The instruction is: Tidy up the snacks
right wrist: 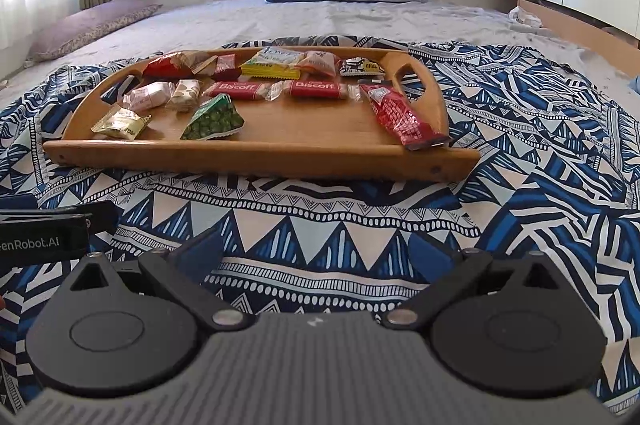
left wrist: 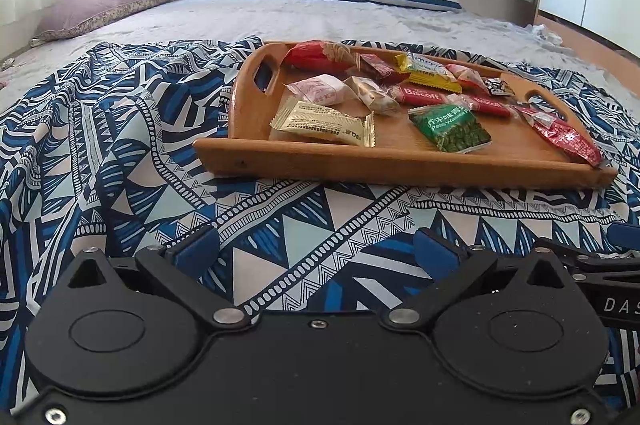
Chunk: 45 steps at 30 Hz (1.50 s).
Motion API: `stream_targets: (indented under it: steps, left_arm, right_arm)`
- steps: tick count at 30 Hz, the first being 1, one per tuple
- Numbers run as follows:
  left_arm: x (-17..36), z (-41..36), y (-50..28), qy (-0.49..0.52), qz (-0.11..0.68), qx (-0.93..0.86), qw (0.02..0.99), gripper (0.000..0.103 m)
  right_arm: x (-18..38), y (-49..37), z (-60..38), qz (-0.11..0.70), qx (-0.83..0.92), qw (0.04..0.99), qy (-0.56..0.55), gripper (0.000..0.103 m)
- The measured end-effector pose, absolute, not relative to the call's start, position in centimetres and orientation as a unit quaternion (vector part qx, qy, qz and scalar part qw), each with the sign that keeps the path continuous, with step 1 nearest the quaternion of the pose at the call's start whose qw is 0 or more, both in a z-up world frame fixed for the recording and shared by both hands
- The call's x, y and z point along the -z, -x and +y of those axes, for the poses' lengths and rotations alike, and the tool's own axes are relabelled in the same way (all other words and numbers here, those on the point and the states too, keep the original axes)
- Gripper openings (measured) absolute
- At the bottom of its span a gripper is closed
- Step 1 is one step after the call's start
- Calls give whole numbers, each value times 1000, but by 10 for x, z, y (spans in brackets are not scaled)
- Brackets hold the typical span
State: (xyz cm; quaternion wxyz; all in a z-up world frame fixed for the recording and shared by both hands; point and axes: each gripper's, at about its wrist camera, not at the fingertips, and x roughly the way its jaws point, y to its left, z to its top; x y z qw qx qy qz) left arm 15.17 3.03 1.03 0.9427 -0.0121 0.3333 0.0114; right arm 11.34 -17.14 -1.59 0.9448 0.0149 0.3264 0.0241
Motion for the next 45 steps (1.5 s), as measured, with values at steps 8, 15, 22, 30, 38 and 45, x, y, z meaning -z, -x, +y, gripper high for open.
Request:
stream_targets:
  steps: [8, 15, 22, 30, 38, 45]
  left_arm:
    - [-7, 25, -152, -3, 335, -16, 942, 103]
    - [-6, 26, -152, -4, 334, -16, 942, 103]
    - [-6, 26, -152, -2, 334, -15, 942, 103]
    - [-6, 26, -153, -5, 335, -16, 942, 103]
    - [-5, 25, -153, -9, 335, -17, 942, 103]
    - [-5, 25, -153, -9, 335, -18, 942, 103]
  right_arm:
    - [19, -114, -173, 328, -27, 944, -19, 103]
    - [21, -113, -175, 323, -29, 945, -27, 103]
    - [21, -111, -177, 322, -30, 946, -30, 103]
    - [21, -111, -176, 321, -30, 946, -30, 103]
    - [20, -111, -176, 321, -29, 946, -29, 103]
    - [20, -111, -176, 321, -29, 946, -29, 103]
